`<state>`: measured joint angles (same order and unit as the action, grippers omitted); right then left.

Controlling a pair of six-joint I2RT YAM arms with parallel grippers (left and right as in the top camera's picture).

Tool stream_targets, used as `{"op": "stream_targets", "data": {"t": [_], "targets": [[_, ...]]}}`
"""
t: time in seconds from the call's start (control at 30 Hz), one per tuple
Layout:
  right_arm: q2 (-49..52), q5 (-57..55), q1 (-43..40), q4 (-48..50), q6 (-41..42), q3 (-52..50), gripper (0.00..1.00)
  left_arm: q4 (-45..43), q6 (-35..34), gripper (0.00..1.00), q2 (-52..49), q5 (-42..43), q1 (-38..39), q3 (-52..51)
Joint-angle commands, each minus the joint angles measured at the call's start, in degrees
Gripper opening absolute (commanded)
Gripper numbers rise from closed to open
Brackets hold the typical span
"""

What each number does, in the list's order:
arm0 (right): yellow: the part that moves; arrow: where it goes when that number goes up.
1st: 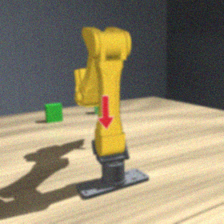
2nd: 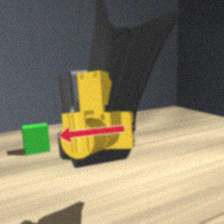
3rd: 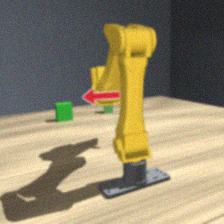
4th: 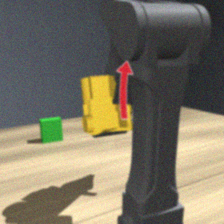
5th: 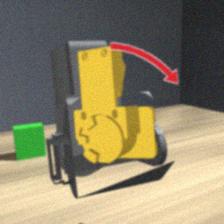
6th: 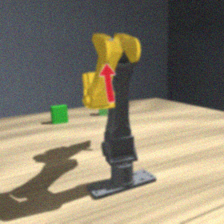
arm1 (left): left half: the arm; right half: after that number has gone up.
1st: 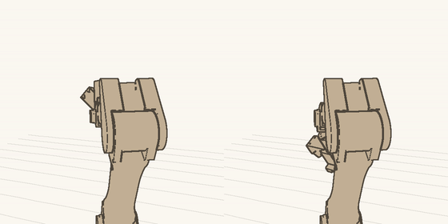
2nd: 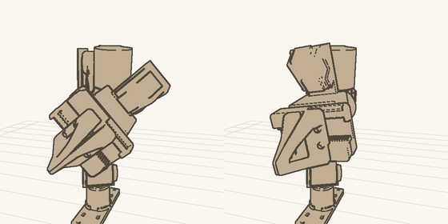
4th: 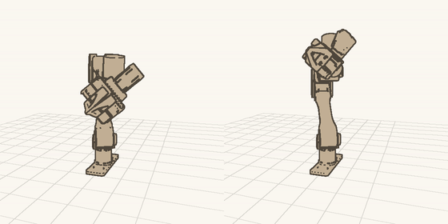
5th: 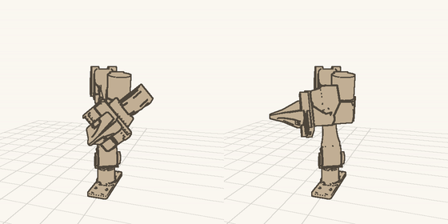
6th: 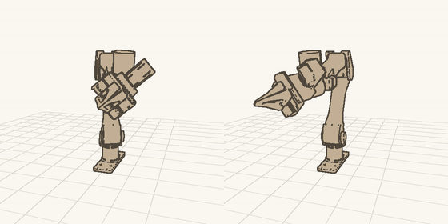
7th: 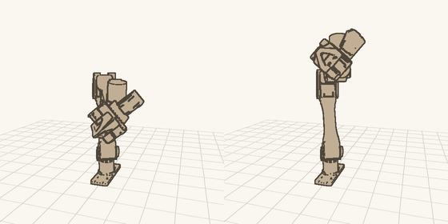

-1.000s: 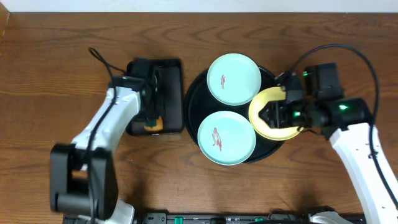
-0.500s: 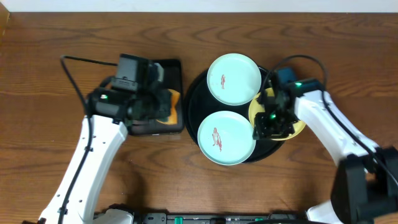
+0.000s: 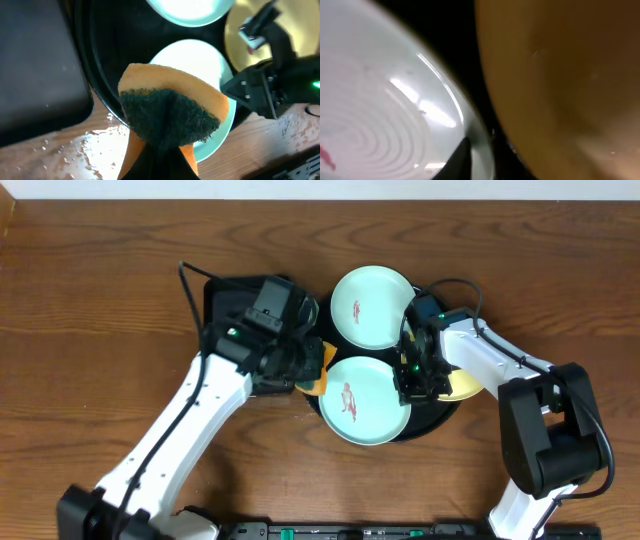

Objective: Clean dirty plates on tray and stack at the side
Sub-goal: 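Carry the sponge with the left gripper onto the lower mint plate, then scrub the lower mint plate with the sponge in the left gripper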

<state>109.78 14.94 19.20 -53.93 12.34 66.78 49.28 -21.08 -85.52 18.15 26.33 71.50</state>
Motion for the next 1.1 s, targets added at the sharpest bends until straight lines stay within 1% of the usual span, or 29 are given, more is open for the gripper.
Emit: {"op": "stream_targets", "data": {"t": [0.0, 0.07, 0.13, 0.47, 0.6, 0.7, 0.8, 0.9, 1.0, 1.07], "targets": [[0.9, -1.5, 0.6, 1.0, 2.3, 0.5, 0.07, 0.0, -7.3, 0.07, -3.6, 2.5, 0.0, 0.7], [0.9, -1.5, 0.6, 1.0, 2.9, 0.5, 0.01, -0.9, -8.7, 0.07, -5.9, 5.6, 0.4, 0.7], [0.9, -1.5, 0.6, 1.0, 3.4, 0.5, 0.01, -2.2, -10.0, 0.08, -8.2, 6.9, 1.3, 0.7], [0.9, -1.6, 0.6, 1.0, 6.1, 0.5, 0.01, -9.7, -18.1, 0.08, -20.1, 6.9, 9.9, 0.7], [0.9, -1.6, 0.6, 1.0, 6.4, 0.5, 0.01, -12.3, -21.8, 0.08, -23.9, 6.9, 11.1, 0.7], [0.9, -1.6, 0.6, 1.0, 6.4, 0.5, 0.01, -13.6, -22.3, 0.08, -26.5, 6.4, 11.0, 0.7], [0.9, -1.6, 0.6, 1.0, 6.4, 0.5, 0.01, -13.2, -22.1, 0.08, -28.3, 0.0, 10.2, 0.7], [0.9, -1.6, 0.6, 1.0, 6.5, 0.5, 0.01, -10.3, -21.8, 0.07, -27.9, -12.6, 9.6, 0.9], [0.9, -1.6, 0.6, 1.0, 6.5, 0.5, 0.01, -5.6, -20.7, 0.08, -27.6, -25.7, 9.4, 2.0], [0.9, -1.6, 0.6, 1.0, 6.5, 0.5, 0.01, -3.5, -19.6, 0.08, -27.6, -31.4, 9.4, 2.7]]}}
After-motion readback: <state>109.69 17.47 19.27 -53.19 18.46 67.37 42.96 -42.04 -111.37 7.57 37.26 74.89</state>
